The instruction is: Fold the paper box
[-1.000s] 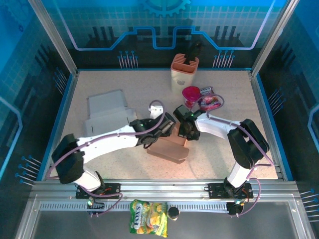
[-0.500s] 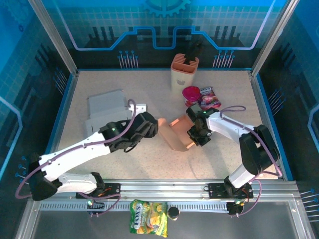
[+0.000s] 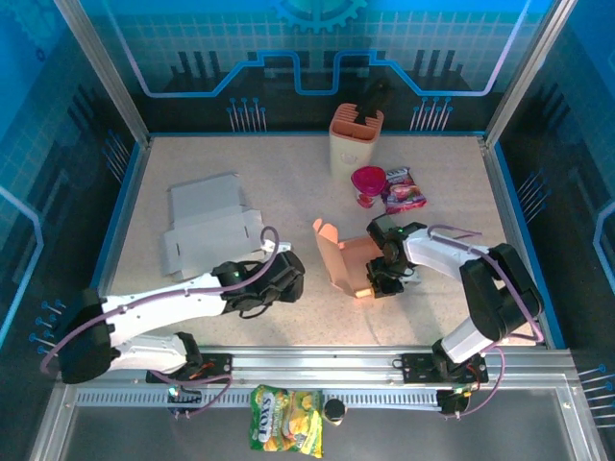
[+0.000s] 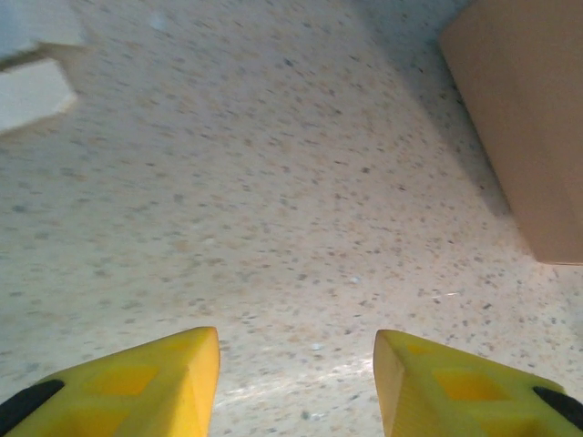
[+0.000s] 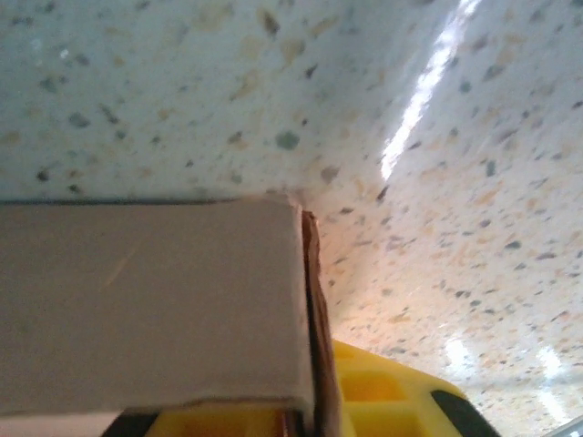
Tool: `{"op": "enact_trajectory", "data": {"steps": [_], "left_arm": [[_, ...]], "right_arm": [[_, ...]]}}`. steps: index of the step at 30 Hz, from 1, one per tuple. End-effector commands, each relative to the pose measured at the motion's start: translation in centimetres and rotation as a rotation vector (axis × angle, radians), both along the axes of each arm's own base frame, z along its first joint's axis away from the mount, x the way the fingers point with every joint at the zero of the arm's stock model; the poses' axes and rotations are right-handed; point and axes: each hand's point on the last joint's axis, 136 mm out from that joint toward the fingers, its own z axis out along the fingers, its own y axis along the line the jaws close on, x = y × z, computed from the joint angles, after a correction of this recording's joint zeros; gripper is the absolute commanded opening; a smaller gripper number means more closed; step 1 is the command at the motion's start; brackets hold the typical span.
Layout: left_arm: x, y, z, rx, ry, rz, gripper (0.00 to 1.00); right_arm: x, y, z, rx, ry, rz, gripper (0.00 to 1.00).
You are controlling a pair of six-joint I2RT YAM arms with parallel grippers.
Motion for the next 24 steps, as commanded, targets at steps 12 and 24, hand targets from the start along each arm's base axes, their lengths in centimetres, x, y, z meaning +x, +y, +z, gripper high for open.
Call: {"op": "enact_trajectory", "data": {"steps": [12, 24], "left_arm": [[1.8, -6.6, -0.8, -0.142, -0.033, -0.024, 0.49], [2.8, -7.8, 2.4, -0.196, -0.126, -0.072, 0.57]], "right_arm": [[1.4, -2.4, 7.3, -0.101, -0.342, 0.134, 0.78], [6.4, 4.0, 17.7, -0.017, -0.938, 0.982, 0.72]]}}
